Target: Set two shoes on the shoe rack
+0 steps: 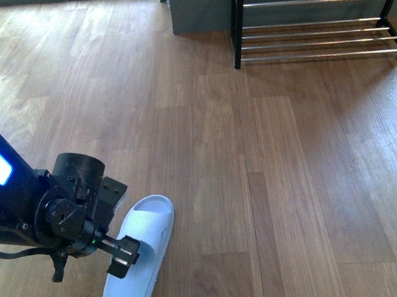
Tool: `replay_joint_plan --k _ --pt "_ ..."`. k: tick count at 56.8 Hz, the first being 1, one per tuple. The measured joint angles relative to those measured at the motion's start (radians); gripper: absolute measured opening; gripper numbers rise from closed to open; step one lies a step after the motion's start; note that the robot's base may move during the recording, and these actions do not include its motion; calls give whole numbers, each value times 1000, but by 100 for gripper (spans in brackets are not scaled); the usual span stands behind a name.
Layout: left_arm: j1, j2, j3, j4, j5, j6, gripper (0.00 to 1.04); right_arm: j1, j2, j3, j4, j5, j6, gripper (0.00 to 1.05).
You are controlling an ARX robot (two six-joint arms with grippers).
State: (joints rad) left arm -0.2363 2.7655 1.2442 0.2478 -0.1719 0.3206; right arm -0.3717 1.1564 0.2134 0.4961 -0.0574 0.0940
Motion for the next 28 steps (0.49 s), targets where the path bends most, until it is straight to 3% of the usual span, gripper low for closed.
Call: replay_joint_plan --k 28 --pt "-13 131 215 -98 34 58 95 0 0 0 0 0 0 1"
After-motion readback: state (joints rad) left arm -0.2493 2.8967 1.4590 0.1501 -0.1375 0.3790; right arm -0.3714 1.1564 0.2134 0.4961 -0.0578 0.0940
